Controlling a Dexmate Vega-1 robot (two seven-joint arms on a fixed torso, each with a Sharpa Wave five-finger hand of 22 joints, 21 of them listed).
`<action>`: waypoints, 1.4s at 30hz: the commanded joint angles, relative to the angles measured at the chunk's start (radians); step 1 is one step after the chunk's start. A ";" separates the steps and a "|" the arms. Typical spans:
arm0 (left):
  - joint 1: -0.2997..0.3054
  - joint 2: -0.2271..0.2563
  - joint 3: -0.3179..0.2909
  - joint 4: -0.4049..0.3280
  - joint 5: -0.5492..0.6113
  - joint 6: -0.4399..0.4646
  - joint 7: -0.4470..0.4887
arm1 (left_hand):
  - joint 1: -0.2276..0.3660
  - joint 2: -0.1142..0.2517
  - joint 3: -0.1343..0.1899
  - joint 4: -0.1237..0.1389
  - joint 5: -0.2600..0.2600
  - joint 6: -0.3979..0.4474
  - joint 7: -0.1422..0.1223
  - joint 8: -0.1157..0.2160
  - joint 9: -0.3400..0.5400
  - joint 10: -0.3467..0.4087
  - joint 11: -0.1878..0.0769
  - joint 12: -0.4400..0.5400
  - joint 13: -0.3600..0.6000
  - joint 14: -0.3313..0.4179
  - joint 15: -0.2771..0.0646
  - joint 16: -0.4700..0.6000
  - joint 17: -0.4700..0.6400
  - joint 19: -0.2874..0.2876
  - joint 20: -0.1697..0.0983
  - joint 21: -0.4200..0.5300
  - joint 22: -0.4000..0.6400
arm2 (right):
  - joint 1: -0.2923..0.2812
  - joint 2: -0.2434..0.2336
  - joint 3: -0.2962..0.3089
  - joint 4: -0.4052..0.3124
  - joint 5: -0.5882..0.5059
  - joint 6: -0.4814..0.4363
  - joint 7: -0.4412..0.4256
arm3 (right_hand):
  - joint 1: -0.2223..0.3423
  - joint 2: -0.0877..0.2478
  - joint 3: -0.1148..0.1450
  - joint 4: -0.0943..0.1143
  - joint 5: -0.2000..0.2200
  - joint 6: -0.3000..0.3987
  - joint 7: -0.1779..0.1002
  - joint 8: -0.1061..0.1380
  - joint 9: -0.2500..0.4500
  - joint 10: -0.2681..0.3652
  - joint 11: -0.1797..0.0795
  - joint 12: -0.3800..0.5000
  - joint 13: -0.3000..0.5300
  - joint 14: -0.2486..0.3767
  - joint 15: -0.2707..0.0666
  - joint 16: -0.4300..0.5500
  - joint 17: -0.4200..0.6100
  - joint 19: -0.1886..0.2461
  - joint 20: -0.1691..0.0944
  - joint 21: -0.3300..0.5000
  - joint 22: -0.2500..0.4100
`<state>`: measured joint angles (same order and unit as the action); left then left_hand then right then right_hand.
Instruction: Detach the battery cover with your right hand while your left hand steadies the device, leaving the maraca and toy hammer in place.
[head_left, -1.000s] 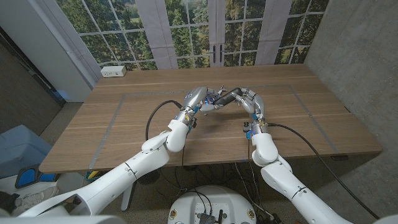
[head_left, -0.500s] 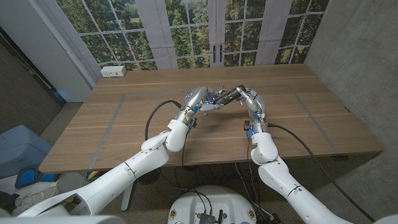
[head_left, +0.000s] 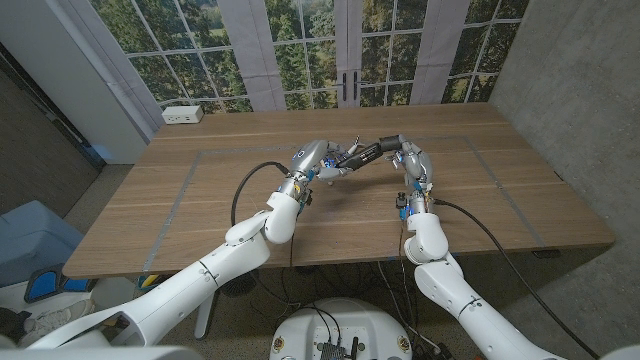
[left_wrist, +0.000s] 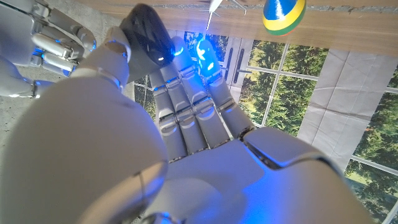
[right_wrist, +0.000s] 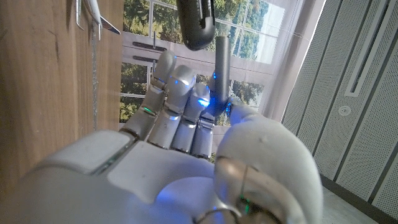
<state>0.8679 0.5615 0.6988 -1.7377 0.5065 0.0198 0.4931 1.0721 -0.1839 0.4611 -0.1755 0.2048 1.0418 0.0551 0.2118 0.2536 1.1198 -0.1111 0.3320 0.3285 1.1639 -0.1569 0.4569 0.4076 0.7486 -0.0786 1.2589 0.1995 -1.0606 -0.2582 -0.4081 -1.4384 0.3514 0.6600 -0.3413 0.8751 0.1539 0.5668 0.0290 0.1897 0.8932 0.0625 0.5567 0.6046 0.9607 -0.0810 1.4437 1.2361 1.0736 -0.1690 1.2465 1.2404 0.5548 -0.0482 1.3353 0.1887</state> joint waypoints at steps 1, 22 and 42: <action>0.005 0.001 -0.002 -0.012 0.007 0.005 0.000 | 0.234 0.235 0.009 -0.001 0.007 0.001 -0.002 0.000 0.002 0.025 -0.030 -0.003 0.004 0.072 -0.081 -0.003 0.002 -0.008 -0.115 0.007 -0.001 | 0.004 0.019 0.008 0.024 -0.015 0.029 -0.008 | -0.002 -0.003 0.023 -0.017 -0.004 0.016 0.004 -0.007 -0.003 0.072 -0.093 0.009 0.001 -0.033 -0.040 0.008 0.001 -0.008 -0.059 0.006 0.002; 0.017 0.005 -0.005 -0.046 0.011 0.051 -0.023 | 0.232 0.233 0.011 -0.001 0.007 0.001 -0.005 -0.001 0.003 0.028 -0.035 -0.007 0.004 0.074 -0.081 -0.005 0.005 -0.015 -0.114 0.018 -0.005 | 0.003 0.025 0.029 0.035 -0.053 0.059 -0.034 | -0.010 0.006 0.025 -0.025 -0.004 0.021 0.007 -0.019 -0.022 0.055 -0.097 0.036 0.000 -0.050 -0.041 0.030 0.000 -0.020 -0.063 0.016 0.001; 0.042 0.031 -0.041 -0.125 -0.112 0.149 -0.137 | 0.234 0.228 0.013 -0.004 0.009 0.013 -0.003 0.001 0.003 0.037 -0.028 -0.011 0.001 0.080 -0.082 -0.007 0.007 -0.019 -0.113 0.031 -0.008 | -0.029 0.006 0.080 -0.004 -0.186 -0.008 -0.168 | -0.016 0.009 0.028 -0.032 -0.004 0.022 0.008 -0.027 -0.037 0.047 -0.097 0.060 -0.001 -0.061 -0.041 0.051 -0.001 -0.024 -0.064 0.024 -0.001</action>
<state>0.8991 0.5762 0.6684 -1.8219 0.4292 0.1105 0.3997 1.1178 -0.1400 0.4679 -0.1795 0.2078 1.0435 0.0500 0.2079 0.2535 1.1200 -0.1110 0.3234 0.3275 1.1651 -0.1571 0.4489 0.4102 0.7342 -0.0751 1.2835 0.1906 -1.0722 -0.2354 -0.3512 -1.4153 0.2327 0.7096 -0.4428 0.8640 0.1647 0.5664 0.0285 0.1815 0.8986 0.0572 0.5322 0.5662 0.9465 -0.0953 1.4978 1.2360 1.0231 -0.1593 1.2885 1.2407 0.5335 -0.0481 1.3508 0.1861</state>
